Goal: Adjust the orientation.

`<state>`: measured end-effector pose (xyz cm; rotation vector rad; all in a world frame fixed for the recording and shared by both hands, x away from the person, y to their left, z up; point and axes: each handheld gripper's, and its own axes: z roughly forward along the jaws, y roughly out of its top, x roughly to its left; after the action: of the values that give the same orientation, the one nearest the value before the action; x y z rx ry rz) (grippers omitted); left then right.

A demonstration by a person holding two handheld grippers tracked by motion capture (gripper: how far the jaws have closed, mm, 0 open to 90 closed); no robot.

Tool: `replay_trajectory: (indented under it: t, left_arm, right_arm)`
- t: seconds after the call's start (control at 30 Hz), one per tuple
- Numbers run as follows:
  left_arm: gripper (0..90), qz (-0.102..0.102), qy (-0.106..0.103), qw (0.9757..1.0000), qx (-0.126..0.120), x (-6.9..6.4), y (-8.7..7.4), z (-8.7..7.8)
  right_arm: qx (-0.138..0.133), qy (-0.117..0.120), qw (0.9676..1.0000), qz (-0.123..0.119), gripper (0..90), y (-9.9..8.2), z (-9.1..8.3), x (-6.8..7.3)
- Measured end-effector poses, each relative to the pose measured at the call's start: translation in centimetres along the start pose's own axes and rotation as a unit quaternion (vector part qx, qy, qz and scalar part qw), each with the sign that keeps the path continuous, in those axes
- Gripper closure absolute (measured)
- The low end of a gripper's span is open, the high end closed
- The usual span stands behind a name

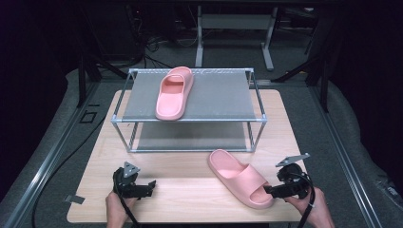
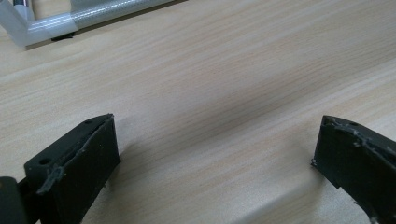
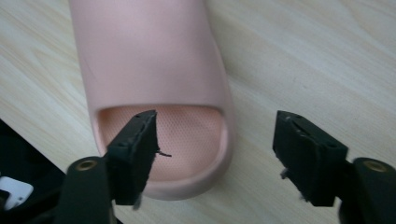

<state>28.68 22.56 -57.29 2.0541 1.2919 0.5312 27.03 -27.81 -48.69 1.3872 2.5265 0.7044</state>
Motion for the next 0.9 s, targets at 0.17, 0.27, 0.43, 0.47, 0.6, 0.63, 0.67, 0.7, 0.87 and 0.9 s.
replay_trajectory:
  t: [0.17, 0.27, 0.43, 0.47, 0.6, 0.63, 0.67, 0.7, 0.87, 0.9]
  left_arm:
    - [0.0, 0.0, 0.0, 1.0, 0.0, 0.0, 0.0, 0.0]
    - [0.0, 0.001, -0.001, 1.0, 0.0, 0.0, 0.0, 0.0]
    - [0.0, 0.001, 0.0, 1.0, 0.0, 0.0, 0.0, 0.0]
    - [0.0, -0.001, 0.0, 1.0, -0.002, 0.0, 0.0, 0.0]
    - [0.0, 0.0, 0.0, 1.0, 0.0, 0.0, 0.0, 0.0]
    - [0.0, 0.0, 0.0, 1.0, 0.0, 0.0, 0.0, 0.0]
    - [0.0, -0.001, 0.0, 1.0, -0.002, 0.0, 0.0, 0.0]
    - [0.0, 0.0, 0.0, 1.0, -0.001, 0.0, 0.0, 0.0]
    - [0.0, -0.001, 0.0, 1.0, -0.002, 0.0, 0.0, 0.0]
    - [0.0, -0.001, 0.0, 1.0, -0.002, 0.0, 0.0, 0.0]
  right_arm:
    - [0.044, -0.039, 0.998, -0.024, 47.1, 0.8, 1.7, 1.1]
    - [0.055, -0.073, 0.9954, -0.029, 52.8, 1.1, 2.3, 0.7]
    - [0.059, -0.087, 0.9941, -0.028, 56.4, 1.7, 2.8, -0.6]
    - [0.061, -0.088, 0.9939, -0.025, 56.4, 1.8, 3.0, -0.9]
    - [0.062, -0.098, 0.9931, -0.012, 57.7, 2.4, 3.6, -2.3]
    - [0.061, -0.094, 0.9937, -0.006, 57.5, 2.6, 3.7, -2.7]
    - [0.058, -0.083, 0.9949, -0.002, 57.2, 2.7, 3.8, -3.1]
    - [0.062, -0.092, 0.9938, 0.001, 57.2, 2.8, 3.8, -3.3]
    - [0.071, -0.085, 0.9937, 0.017, 50.1, 3.2, 3.9, -4.2]
    - [0.072, -0.078, 0.9941, 0.022, 46.9, 3.2, 3.7, -4.2]
